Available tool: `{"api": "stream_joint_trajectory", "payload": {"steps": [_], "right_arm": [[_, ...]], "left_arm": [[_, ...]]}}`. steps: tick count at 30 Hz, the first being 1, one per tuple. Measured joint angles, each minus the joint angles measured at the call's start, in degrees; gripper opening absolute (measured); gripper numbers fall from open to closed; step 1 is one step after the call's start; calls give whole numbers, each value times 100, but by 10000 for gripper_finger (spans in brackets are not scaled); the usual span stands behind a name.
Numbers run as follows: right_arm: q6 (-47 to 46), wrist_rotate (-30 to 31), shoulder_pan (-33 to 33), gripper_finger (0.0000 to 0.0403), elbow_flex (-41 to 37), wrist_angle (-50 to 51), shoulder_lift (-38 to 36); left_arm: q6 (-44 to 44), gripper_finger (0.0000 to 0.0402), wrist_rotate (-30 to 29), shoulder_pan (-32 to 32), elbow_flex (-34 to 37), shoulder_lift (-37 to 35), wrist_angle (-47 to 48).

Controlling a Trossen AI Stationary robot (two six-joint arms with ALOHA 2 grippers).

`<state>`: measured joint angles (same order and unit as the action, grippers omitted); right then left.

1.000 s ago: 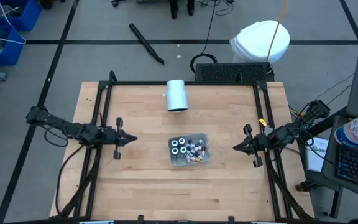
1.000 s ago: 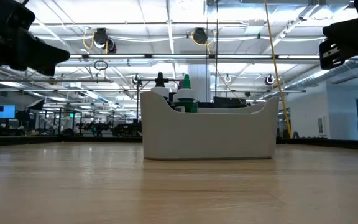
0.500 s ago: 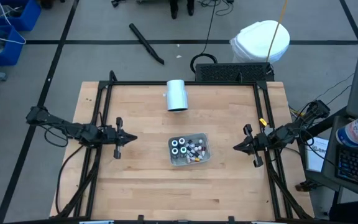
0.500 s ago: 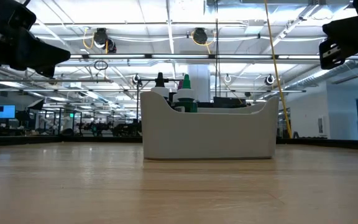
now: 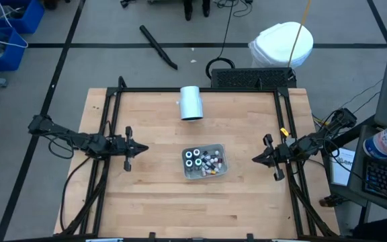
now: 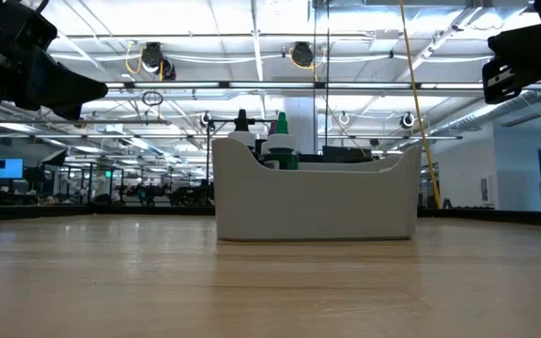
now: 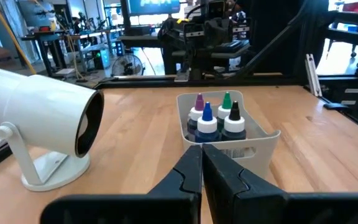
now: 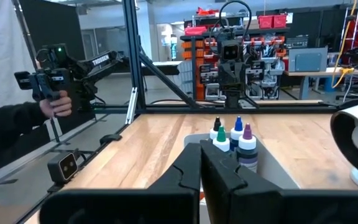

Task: Pick & Place food coloring
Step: Return to Home Position

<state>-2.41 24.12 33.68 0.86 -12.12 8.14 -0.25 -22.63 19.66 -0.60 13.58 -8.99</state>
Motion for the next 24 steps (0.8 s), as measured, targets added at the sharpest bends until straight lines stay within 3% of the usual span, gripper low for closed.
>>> {"api": "stream_joint_trajectory", "payload": {"steps": [7, 16, 24], "right_arm": [[-140, -33, 1, 0, 0, 20, 2], [-142, -37, 4, 0, 0, 20, 2], [-142, -39, 4, 0, 0, 20, 2]], "left_arm": [[-7, 5, 7, 0, -2, 0, -9], [-7, 48, 9, 0, -2, 0, -11], [-7, 62, 12, 0, -2, 0, -13]]}}
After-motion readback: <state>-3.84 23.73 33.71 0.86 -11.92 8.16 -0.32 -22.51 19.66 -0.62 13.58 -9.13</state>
